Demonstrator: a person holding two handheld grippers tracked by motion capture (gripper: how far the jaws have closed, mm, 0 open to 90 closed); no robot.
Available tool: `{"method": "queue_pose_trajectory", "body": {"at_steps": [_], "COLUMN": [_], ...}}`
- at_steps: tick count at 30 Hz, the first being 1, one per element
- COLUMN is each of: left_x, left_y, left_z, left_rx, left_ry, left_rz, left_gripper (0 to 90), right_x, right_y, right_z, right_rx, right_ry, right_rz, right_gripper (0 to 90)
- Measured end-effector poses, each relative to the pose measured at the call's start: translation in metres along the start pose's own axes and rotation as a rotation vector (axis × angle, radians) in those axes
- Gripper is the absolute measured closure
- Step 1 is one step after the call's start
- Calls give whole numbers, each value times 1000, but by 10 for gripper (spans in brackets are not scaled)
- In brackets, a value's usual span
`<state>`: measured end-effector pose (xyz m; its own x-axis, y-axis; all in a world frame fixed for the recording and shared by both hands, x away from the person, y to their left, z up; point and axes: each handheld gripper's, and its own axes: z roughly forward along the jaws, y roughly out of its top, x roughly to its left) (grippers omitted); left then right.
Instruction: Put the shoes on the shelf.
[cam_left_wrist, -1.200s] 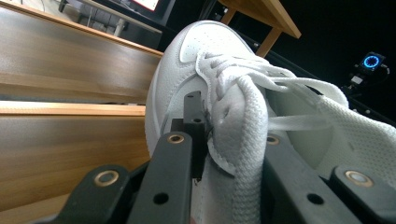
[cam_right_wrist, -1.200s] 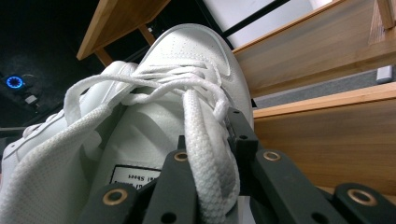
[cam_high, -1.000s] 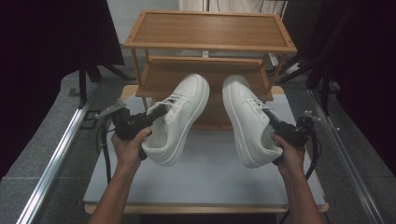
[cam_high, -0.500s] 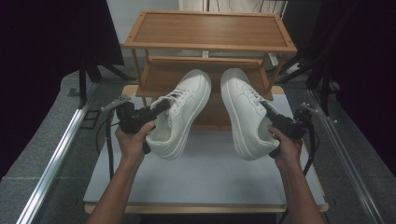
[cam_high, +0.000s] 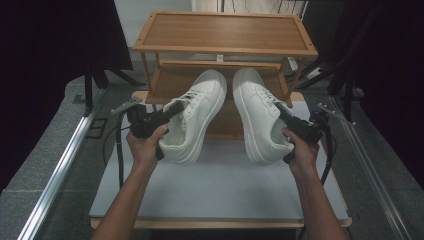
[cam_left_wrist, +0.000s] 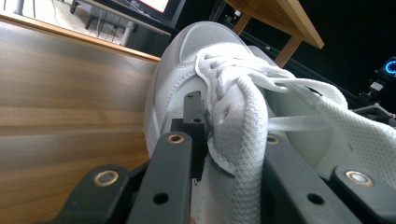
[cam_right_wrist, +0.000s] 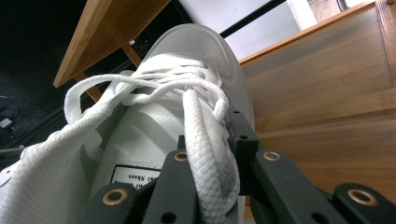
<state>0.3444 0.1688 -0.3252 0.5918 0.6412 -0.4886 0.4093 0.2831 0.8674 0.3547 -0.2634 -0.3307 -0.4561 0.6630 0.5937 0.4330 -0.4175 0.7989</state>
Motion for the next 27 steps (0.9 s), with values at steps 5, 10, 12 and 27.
{"method": "queue_pose_trajectory", "body": {"at_steps": [5,10,12,27], "left_x": [-1,-1,-1,9], "left_y": [4,9,10,13], "left_z": [4,7,9,16], "left_rx": [-7,-7,-10,-22], "left_ry": [11,9,19,56], "left_rz": [2,-7,-10,-46], "left_gripper": [815,815,815,812], "right_x": [4,7,7,10], "right_y": [3,4,5,8], "right_z": [5,10,12,24], "right_rx": [-4,-8,-12,-10], "right_ry": [-5,-7,-11,-38], "right_rz": [-5,1,9,11], "right_gripper": [837,837,837,835]}}
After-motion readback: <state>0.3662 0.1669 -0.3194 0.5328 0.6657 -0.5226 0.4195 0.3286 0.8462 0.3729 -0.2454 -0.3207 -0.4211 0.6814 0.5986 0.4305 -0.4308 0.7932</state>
